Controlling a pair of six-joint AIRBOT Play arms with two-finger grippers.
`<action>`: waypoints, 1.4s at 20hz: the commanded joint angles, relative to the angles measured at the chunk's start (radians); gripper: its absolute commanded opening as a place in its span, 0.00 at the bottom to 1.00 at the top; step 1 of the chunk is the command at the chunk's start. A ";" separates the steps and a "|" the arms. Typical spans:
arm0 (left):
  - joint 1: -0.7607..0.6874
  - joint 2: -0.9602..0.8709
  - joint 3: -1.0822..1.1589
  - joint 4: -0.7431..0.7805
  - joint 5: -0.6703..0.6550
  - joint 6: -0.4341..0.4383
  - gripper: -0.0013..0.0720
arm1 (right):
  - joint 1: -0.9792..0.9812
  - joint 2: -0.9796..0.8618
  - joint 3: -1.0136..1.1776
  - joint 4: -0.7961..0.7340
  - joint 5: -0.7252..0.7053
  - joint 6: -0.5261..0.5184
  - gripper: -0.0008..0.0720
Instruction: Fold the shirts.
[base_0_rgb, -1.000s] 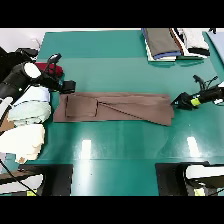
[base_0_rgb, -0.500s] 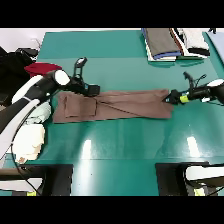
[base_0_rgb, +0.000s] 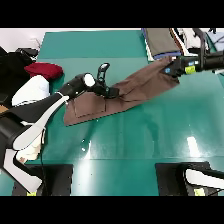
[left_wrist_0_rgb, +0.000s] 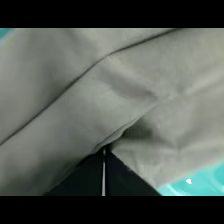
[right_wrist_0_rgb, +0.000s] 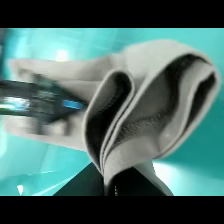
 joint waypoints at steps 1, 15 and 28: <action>-0.016 -0.062 0.043 -0.003 -0.008 0.001 0.05 | 0.104 -0.021 0.141 0.000 0.041 0.086 0.03; 0.288 0.251 0.114 0.163 -0.153 0.002 0.05 | 0.470 -0.274 0.452 0.003 -0.028 0.171 0.04; 0.550 0.619 0.106 0.249 -0.294 0.010 0.05 | 0.729 -0.426 0.368 -0.025 -0.332 0.016 0.57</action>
